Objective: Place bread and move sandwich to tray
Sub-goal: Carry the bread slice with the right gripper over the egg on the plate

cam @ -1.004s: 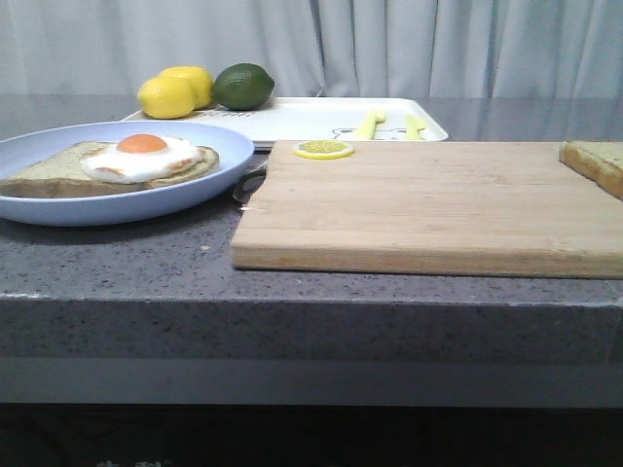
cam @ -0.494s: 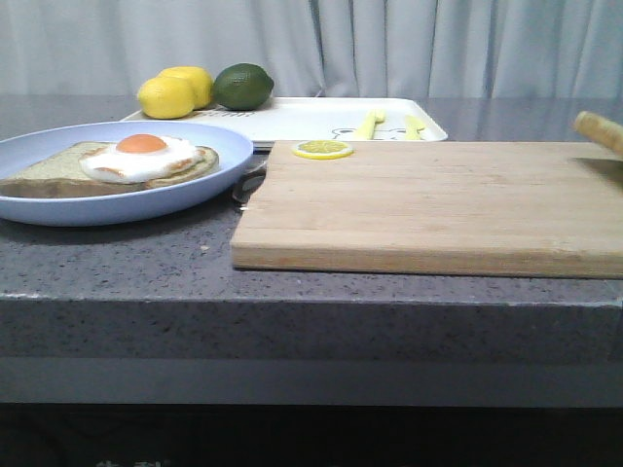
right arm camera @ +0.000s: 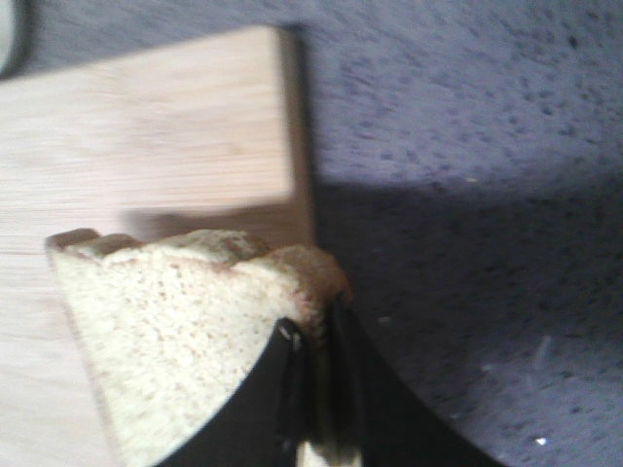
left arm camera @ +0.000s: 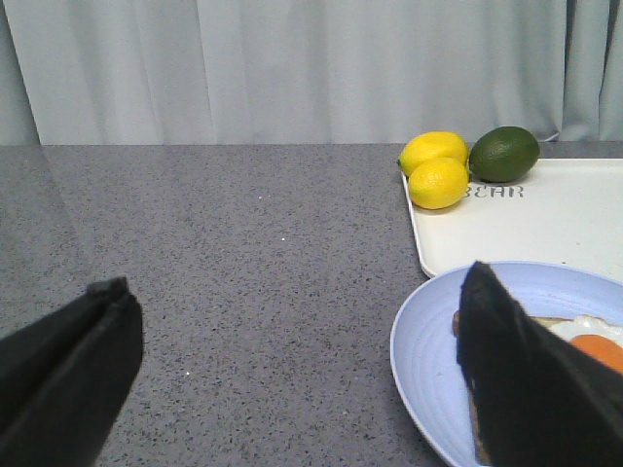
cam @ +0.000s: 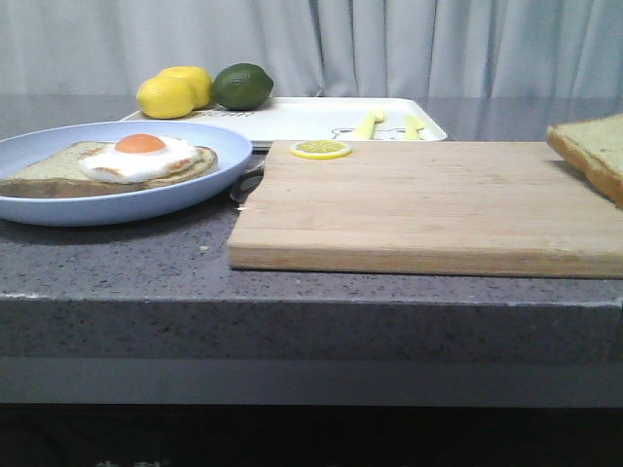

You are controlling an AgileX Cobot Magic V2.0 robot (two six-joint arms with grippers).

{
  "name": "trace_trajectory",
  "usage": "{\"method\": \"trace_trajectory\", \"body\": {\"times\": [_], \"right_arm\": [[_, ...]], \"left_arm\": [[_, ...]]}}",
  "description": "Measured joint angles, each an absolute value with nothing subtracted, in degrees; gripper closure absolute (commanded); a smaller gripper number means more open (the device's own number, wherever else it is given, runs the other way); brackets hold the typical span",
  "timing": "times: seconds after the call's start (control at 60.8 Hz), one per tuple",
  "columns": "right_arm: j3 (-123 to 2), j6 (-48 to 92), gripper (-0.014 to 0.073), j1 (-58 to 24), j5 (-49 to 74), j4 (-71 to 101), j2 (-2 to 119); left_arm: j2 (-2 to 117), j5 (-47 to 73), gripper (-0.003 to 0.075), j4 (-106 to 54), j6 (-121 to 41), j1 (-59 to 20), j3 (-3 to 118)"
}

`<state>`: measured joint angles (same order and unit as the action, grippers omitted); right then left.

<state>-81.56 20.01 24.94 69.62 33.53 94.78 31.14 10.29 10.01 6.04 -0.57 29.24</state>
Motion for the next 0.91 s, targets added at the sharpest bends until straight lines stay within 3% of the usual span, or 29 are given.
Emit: {"method": "trace_trajectory", "body": {"times": [0.346,0.642,0.905], "right_arm": [[-80.8,20.2,0.0674,19.3,70.1,52.6,86.8],[-69.9,26.0,0.0674,-1.3,65.7,71.7,86.8],[-67.1,27.9,0.0674,-22.1,43.4,82.7,88.1]], "left_arm": [[31.1,10.3,0.008,10.0,6.0,-0.6,29.2],[31.1,10.3,0.008,10.0,6.0,-0.6,29.2],[31.1,10.3,0.008,10.0,6.0,-0.6,29.2]]}}
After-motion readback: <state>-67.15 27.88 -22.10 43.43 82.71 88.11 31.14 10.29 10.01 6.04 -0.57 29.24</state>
